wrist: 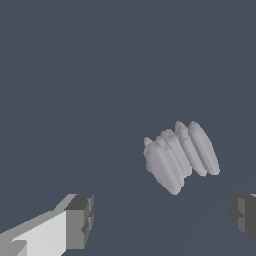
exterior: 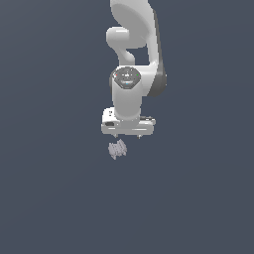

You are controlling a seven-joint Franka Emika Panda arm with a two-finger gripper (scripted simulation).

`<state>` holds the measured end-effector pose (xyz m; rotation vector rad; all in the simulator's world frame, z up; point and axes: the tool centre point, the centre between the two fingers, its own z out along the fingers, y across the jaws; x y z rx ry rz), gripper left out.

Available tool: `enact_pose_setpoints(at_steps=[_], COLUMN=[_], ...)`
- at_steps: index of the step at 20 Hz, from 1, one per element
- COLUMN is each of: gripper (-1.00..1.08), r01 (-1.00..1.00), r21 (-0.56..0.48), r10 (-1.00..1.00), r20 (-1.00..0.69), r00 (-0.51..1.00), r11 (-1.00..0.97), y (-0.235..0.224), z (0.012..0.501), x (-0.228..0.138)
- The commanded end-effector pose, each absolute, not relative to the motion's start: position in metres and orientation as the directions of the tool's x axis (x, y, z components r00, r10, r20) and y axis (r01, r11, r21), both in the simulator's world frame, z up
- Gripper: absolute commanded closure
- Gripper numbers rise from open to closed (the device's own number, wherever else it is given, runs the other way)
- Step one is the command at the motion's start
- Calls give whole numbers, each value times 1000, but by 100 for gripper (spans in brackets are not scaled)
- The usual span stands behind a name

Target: Pick up the object and move it to a goal position.

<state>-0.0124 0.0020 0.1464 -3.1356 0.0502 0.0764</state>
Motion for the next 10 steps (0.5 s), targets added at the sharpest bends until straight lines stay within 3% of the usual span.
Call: enact_pose_setpoints(at_steps=[1,10], gripper=[-92,-92], r01=[-32,-36], r21=[-4,-26], r10=[-32,-35], r20=[-49,-36], r00=[998,999], r11=[-999,-999], y=[2,14], z=[146,166], x=[-12,-6])
